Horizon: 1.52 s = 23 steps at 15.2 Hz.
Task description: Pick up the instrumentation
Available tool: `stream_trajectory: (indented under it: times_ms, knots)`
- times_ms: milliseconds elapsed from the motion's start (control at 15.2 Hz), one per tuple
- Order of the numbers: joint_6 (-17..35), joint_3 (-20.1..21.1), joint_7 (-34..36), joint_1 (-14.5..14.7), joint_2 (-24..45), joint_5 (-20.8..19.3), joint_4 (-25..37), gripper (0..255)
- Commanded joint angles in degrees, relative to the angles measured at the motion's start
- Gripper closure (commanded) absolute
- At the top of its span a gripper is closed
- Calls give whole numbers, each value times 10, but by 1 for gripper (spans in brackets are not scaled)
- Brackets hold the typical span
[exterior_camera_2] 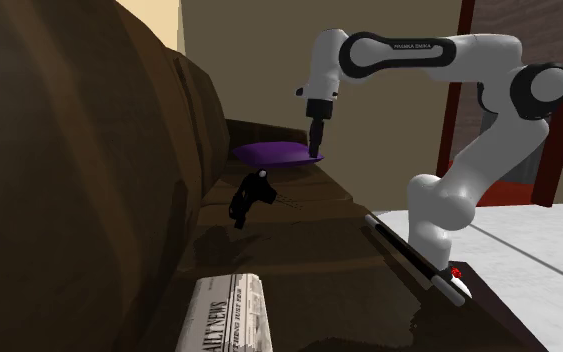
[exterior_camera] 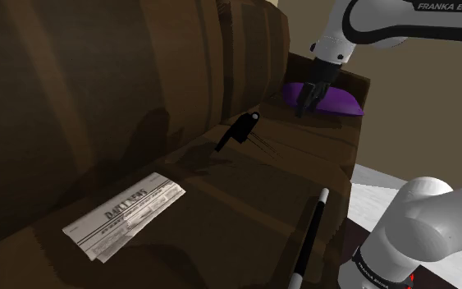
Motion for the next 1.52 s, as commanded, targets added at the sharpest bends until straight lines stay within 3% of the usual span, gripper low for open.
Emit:
stream_trajectory:
  times_ms: [0,660,1320,1386,1452]
  knots:
    - [0,0,0,0,0,0,0,0]
    - [372,60,-71,83,-40,5,-210,0]
    - [440,62,-71,85,-25,6,-262,0]
    - [441,62,-71,85,-25,6,-262,255]
    - [441,61,-72,84,-24,6,-262,255]
